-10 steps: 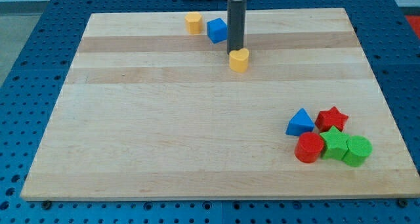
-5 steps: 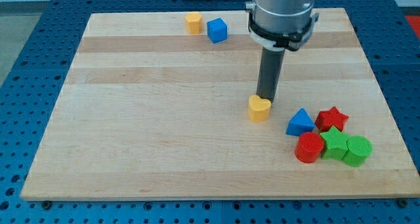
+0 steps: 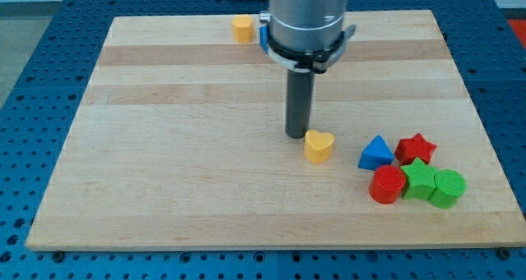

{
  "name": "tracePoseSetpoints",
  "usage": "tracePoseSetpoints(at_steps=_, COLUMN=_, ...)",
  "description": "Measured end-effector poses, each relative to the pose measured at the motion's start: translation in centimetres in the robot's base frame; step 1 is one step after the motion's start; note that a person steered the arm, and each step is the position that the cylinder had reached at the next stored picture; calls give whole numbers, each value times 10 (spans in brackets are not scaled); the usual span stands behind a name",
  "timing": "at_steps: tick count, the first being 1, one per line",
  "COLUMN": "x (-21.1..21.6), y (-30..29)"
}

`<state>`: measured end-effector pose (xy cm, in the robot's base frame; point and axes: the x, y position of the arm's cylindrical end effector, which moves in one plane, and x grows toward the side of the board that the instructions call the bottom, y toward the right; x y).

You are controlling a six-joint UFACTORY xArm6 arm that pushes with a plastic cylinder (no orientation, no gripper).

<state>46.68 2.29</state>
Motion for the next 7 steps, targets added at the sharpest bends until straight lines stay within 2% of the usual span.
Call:
tracePoseSetpoints(at_steps=1, x=10, y=0)
tracePoseSetpoints(at_steps=4, x=23, y=49)
tracePoseSetpoints(at_steps=6, x=52, y=58)
tracePoseSetpoints(at_steps=7, x=46, y=56)
